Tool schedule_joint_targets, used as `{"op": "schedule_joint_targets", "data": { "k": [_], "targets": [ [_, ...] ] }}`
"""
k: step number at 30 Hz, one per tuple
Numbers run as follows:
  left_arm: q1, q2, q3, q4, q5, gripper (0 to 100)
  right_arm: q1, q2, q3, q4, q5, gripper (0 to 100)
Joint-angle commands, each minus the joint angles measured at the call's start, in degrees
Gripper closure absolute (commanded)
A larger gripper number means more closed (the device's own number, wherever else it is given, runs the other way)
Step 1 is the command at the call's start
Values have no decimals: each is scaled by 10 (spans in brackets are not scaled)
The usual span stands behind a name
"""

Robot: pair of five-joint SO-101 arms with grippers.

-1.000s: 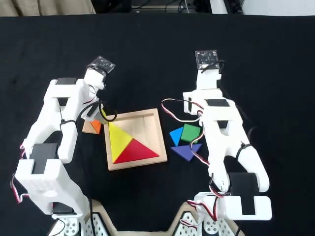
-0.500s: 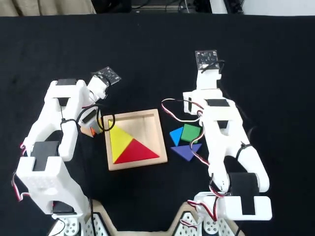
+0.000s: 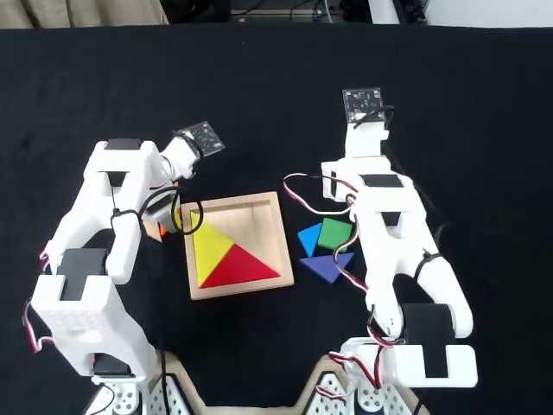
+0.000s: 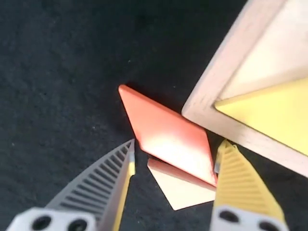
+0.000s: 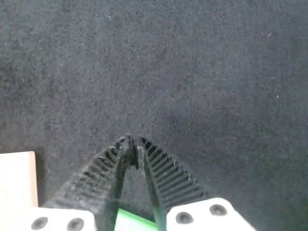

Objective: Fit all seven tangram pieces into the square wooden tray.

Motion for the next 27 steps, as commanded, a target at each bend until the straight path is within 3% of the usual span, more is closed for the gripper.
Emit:
{"op": "schedule_joint_targets", "data": {
  "k": [1, 6, 12, 17, 27],
  "targets": [
    [9, -4, -7, -3, -27, 733, 7, -16, -6, -12, 0, 985],
    [7, -8, -13, 24, -28, 742, 7, -16, -6, -12, 0, 985],
    [6, -14, -36, 71, -26, 891, 7, -16, -6, -12, 0, 985],
    [10, -16, -73, 130, -22, 891, 7, -16, -6, -12, 0, 985],
    [14, -16, -123, 149, 94, 877, 7, -16, -6, -12, 0, 985]
  ]
}}
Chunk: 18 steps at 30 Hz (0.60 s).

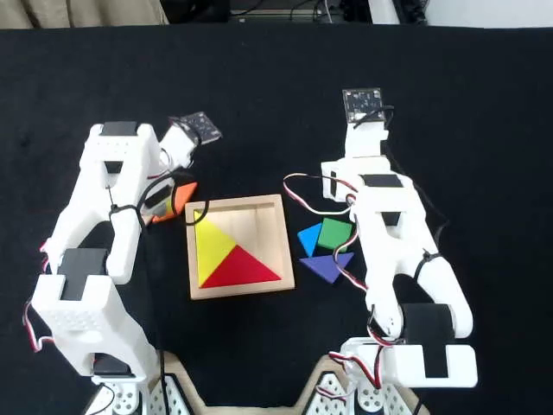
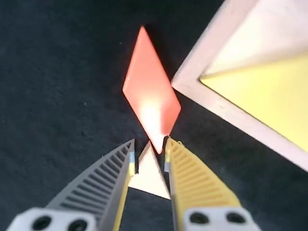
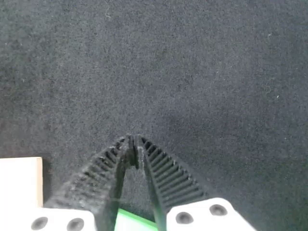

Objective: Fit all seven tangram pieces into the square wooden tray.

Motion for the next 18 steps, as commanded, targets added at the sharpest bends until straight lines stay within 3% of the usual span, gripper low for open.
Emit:
{"op": "schedule_joint_targets", "data": {
  "k": [1, 7, 12, 18],
  "targets": [
    [10, -16, -35, 2, 56, 866, 7, -16, -6, -12, 0, 985],
    [29, -15, -44, -3, 217, 839, 7, -16, -7, -12, 0, 985],
    [35, -10, -39, -61, 353, 839, 7, -16, -6, -12, 0, 985],
    [50, -9, -15, -72, 400, 839, 7, -16, -6, -12, 0, 985]
  ]
}}
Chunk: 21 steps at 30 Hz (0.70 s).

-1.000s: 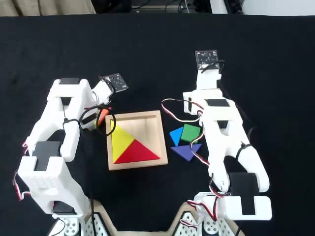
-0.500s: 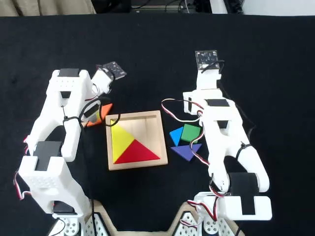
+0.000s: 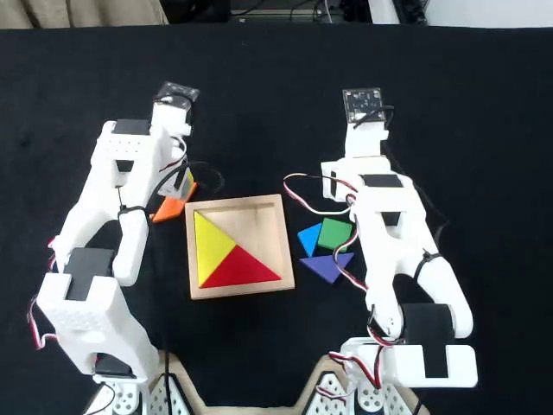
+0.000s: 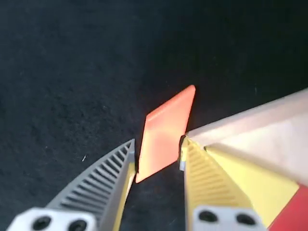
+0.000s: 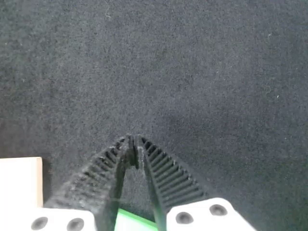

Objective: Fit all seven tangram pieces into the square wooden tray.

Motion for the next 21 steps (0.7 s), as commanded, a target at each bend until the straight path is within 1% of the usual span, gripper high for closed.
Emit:
{"op": "schedule_joint_targets", "data": {
  "k": [1, 4, 6, 18, 21],
  "targets": [
    [22, -9, 9, -26, 18, 839, 7, -16, -6, -12, 0, 985],
    [23, -3, 44, -74, 21, 839, 7, -16, -6, -12, 0, 985],
    [25, -1, 55, -90, 21, 839, 7, -16, -6, -12, 0, 985],
    [25, 32, 44, -88, 18, 839, 7, -16, -6, -12, 0, 985],
    [11, 33, 37, -87, -4, 839, 7, -16, -5, -12, 0, 985]
  ]
}}
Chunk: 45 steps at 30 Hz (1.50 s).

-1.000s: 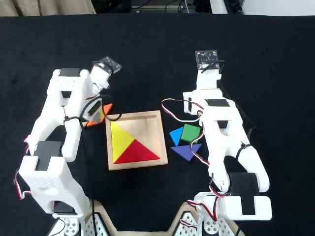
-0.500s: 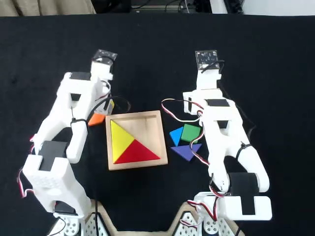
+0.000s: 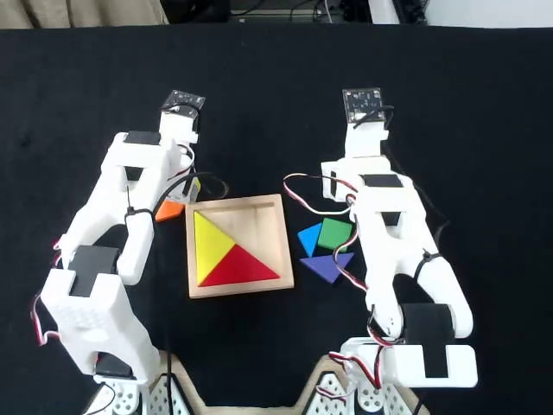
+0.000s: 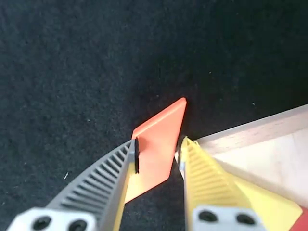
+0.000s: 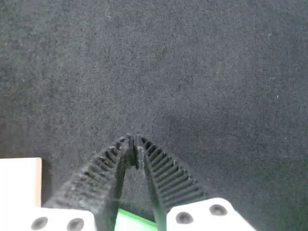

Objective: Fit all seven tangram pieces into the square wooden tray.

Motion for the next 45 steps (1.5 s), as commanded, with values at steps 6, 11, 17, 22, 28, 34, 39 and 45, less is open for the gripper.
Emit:
{"op": "schedule_joint_targets", "data": {
  "k": [6, 11, 17, 22, 28, 34, 39, 45],
  "targets": [
    [-55, 5, -18, -4, -34, 839, 7, -16, -5, -12, 0, 985],
    [-83, 0, -15, -4, -62, 839, 7, -16, -5, -12, 0, 985],
    [-78, -1, -26, 31, -78, 839, 7, -16, -5, -12, 0, 985],
    [-83, 4, -51, 54, -82, 839, 7, -16, -5, -12, 0, 985],
    [-92, 5, -39, 61, -130, 840, 7, -16, -5, -12, 0, 985],
    [-114, -1, -69, 88, -131, 845, 7, -16, -6, -12, 0, 985],
    [-95, -1, -131, 156, -131, 852, 7, -16, -6, -12, 0, 985],
    [-17, -1, -187, 271, -104, 880, 7, -16, -6, -12, 0, 985]
  ]
}}
